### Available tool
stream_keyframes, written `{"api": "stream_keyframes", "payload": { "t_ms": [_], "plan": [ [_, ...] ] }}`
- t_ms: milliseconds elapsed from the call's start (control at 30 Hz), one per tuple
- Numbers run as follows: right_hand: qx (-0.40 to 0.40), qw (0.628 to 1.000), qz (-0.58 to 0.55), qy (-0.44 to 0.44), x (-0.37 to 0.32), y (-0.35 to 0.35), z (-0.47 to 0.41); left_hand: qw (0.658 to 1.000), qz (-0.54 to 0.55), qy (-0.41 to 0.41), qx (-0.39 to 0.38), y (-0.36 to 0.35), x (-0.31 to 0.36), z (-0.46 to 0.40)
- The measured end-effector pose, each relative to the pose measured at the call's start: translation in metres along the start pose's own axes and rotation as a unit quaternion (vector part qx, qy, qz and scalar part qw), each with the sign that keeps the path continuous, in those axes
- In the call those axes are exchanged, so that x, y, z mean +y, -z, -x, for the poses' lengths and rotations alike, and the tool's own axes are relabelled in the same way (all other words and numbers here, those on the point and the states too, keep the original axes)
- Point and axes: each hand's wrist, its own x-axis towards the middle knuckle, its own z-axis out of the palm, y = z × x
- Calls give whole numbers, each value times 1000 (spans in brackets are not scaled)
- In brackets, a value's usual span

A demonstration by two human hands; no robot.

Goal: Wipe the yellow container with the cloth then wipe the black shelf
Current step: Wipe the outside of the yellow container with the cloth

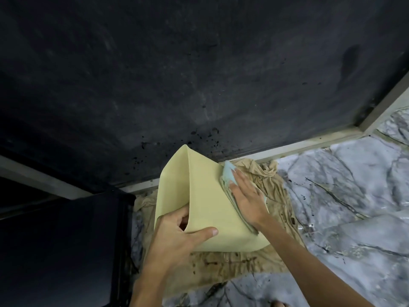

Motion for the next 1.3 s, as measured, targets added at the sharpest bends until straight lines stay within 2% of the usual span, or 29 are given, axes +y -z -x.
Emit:
{"api": "stream_keyframes", "payload": {
  "t_ms": [133, 300, 400, 467, 567, 667, 800, 900, 967, 1033, 1167, 1233, 1300],
  "plan": [
    [-12, 1000, 21, -15, -8, -8, -1, 1000, -5, 17, 8, 7, -6, -3],
    [-95, 986, 30, 133, -80, -18, 0, 1000, -3, 24, 1, 2, -12, 0],
    [-84, 983, 23, 160, -83, -19, -8, 1000, 0, 15, 1, 5, -11, -1],
    [-57, 989, 50, 126, -52, -17, -19, 1000, 16, 19, 10, 9, -13, -1],
    [-27, 997, 72, -5, 8, -3, -33, 999, 39, 34, 13, 13, -20, 1],
    [-7, 997, 14, -69, 44, 5, -35, 999, 33, 39, -3, 14, -22, 1],
    [55, 991, -58, -110, 56, -5, -30, 999, 17, 33, -11, 15, -22, 1],
    [64, 985, -36, -154, 48, -13, -12, 999, 19, 41, -18, 16, -22, 2],
    [48, 991, 14, -126, 33, -21, 14, 998, 25, 56, -8, 16, -22, 3],
    [15, 997, 51, -47, 8, -30, 44, 997, 34, 71, 2, 18, -23, 4],
    [-49, 994, 42, 88, -30, -34, 40, 995, 46, 86, -4, 16, -20, 7],
    [-39, 994, 44, 93, -24, -25, 17, 995, 47, 92, -8, 18, -18, 7],
    [-20, 997, 38, 62, -4, -16, 0, 995, 29, 88, -37, 25, -12, 8]
  ]
}}
